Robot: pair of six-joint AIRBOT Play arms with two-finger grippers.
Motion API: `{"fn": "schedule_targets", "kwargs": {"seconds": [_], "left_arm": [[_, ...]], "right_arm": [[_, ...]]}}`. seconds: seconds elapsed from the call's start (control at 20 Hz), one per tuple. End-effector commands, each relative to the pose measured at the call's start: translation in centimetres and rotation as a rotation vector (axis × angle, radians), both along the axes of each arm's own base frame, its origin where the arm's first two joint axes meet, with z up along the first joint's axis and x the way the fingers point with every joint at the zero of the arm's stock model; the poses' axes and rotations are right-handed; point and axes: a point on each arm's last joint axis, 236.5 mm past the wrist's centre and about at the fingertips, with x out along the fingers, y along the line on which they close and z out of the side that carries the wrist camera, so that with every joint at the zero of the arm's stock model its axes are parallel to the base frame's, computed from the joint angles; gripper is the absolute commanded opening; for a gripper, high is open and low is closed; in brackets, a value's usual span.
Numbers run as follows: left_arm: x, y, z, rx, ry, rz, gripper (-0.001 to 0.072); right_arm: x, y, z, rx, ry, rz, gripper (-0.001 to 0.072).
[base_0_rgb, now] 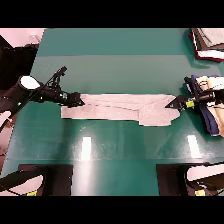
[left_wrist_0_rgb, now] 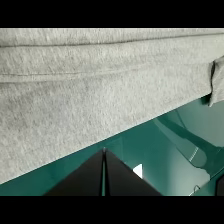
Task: Fold the shirts.
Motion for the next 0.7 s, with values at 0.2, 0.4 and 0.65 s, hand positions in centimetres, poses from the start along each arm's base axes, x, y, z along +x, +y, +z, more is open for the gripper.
{"fn": "schedule_targets", "kwargs": {"seconds": [0.2, 0.4, 0.65], "left_arm": [[1.5, -5.9, 0.1, -0.010, -0.045, -0.044, 0.0021], [3.6, -12.4, -1.1, -0.016, -0.060, -0.169, 0.0021], [4.8, -19.4, -4.0, -0.022, -0.060, -0.282, 0.0022]], "right_arm": [[1.8, 3.3, 9.7, -0.056, -0.106, 0.022, 0.0007], [2.6, 9.4, 18.0, -0.088, -0.265, 0.130, 0.0007], [2.1, 17.7, 25.4, -0.068, -0.425, 0.275, 0.0006]]}}
